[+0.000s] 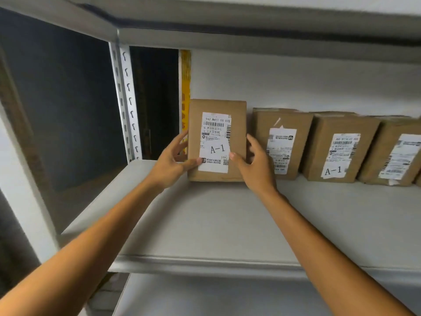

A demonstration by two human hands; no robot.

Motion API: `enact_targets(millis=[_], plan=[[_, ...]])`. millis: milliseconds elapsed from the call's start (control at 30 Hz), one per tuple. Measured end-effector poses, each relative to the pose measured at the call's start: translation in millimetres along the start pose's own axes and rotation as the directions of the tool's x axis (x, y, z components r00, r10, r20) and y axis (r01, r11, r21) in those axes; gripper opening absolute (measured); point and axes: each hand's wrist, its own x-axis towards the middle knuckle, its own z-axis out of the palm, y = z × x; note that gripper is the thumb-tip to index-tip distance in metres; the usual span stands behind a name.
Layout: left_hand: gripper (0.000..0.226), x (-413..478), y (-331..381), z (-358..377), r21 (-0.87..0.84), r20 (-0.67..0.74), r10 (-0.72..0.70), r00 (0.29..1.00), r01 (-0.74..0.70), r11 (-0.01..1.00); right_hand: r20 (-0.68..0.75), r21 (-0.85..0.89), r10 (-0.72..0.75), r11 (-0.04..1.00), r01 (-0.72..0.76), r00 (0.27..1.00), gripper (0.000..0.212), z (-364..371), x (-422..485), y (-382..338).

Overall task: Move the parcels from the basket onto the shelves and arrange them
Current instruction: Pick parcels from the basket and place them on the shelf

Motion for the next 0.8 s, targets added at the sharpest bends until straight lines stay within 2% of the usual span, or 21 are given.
enact_targets(millis=[133,267,333,433,567,667,733,800], plan=[[0.083,21.8,-14.7,0.7,0.018,0.048,0.007,0.999,-0.008,1.000,-0.066,-0.190,0.003,0.982,-0.016,0.998,0.064,7.8,5.3,-2.3],[0.086,38.2,-28.1,12.0,0.050,0.005,0.042,0.999,-0.042,0.998,-0.136,-0.377,-0.062,0.926,0.006,0.989,0.063,16.7,13.9,-6.0],[0.090,43.8,-34.0,16.1,0.118,-0.014,0.063,0.998,-0.061,0.991,-0.094,-0.467,-0.075,0.884,0.023,0.993,0.062,24.4,17.3,-4.6],[0.097,53.2,-48.2,15.7,0.195,-0.072,0.035,0.997,-0.020,0.981,0.003,-0.556,0.020,0.831,-0.015,1.000,0.068,40.5,18.3,5.4],[0.095,55.5,-55.7,11.1,0.218,-0.082,0.016,0.996,0.003,0.976,-0.001,-0.559,0.038,0.828,-0.032,0.999,0.072,49.9,13.7,17.3],[0.093,52.7,-50.3,15.8,0.214,-0.093,-0.002,0.996,0.022,0.976,0.071,-0.594,0.030,0.804,0.018,0.997,0.081,46.5,6.2,20.5],[0.091,49.1,-44.9,20.2,0.235,-0.093,-0.033,0.995,0.054,0.971,0.144,-0.519,0.035,0.854,0.046,0.989,0.087,37.3,2.2,18.4],[0.088,42.8,-38.1,20.8,0.289,-0.030,-0.076,0.997,0.081,0.954,0.151,-0.421,0.015,0.906,0.051,0.988,0.084,22.8,2.0,16.4]])
